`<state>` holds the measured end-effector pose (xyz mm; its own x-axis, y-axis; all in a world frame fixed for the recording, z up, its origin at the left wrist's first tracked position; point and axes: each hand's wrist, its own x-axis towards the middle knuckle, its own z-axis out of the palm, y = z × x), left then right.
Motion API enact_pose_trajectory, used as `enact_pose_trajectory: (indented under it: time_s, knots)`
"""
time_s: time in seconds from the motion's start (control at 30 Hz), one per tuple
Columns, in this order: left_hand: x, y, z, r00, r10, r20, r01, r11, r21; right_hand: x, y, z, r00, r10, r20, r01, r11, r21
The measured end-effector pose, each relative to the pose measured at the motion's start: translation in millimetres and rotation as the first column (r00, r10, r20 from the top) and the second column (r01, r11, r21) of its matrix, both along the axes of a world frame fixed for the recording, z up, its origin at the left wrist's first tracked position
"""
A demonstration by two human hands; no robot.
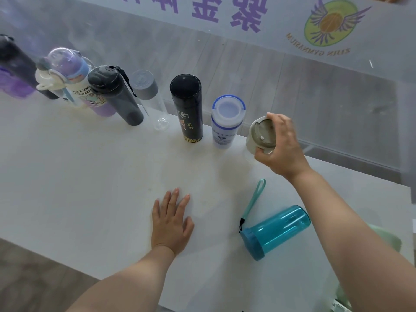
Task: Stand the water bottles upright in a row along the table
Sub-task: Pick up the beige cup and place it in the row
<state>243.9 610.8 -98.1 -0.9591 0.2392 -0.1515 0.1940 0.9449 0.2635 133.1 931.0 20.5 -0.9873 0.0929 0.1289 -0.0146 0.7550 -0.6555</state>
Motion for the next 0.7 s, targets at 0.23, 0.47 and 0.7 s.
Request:
enact_pose_trajectory:
  time_s: [0.23, 0.47, 0.7]
  knots:
    - [1, 0, 0, 1.000, -0.001, -0.016, 0.001, 1.000, 0.000, -14, 13, 5, 0.993, 0.113, 0.032, -0.114, 0.992, 0.051]
    - [1, 0, -1, 1.000, -0.001, -0.007, 0.001, 1.000, -0.002, -13, 22, 15, 0.979, 0.171, 0.113, -0.184, 0.976, 0.118]
    - [1, 0, -2, 1.000, -0.002, -0.003, 0.002, 1.000, -0.002, 5, 23, 23, 0.992, 0.126, 0.014, -0.126, 0.978, 0.166]
